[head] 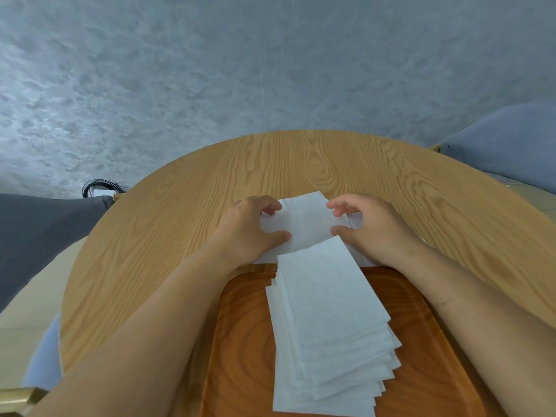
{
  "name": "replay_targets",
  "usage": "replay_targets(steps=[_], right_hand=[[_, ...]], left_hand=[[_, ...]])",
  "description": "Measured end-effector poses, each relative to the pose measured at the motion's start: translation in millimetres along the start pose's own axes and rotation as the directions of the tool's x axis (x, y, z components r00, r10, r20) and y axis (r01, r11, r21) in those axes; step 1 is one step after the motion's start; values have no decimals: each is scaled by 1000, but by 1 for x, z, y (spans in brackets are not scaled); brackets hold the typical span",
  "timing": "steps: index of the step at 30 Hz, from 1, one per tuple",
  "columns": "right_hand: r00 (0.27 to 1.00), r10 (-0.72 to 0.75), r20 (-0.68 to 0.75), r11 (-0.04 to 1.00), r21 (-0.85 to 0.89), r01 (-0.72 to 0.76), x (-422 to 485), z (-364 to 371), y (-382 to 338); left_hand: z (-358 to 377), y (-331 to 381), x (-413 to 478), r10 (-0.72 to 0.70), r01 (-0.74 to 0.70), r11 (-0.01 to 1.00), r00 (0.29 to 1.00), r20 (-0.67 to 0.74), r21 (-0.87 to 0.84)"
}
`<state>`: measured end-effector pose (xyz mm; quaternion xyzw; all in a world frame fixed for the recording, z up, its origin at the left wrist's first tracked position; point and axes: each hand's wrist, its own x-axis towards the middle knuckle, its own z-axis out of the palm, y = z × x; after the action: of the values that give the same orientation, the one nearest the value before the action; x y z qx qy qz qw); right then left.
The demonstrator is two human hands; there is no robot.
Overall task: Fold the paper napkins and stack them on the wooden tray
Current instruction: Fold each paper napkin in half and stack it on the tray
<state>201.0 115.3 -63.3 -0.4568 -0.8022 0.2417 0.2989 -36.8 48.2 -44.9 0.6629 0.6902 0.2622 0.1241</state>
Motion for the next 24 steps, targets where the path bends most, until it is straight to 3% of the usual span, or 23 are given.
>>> replay_targets(steps=[5, 13, 24], right_hand=[[1000, -7, -14, 1000, -5, 7, 1, 2, 0], [996, 44, -84, 986, 163, -30, 2, -1, -4], [998, 15, -64, 989, 147, -5, 3, 3, -2]], left_hand=[[-1, 0, 0, -1, 1, 1000, 1000, 5, 16], [-1, 0, 2, -48, 47, 999, 999, 13, 26], [1, 6, 5, -11, 11, 999, 1000, -1, 41]])
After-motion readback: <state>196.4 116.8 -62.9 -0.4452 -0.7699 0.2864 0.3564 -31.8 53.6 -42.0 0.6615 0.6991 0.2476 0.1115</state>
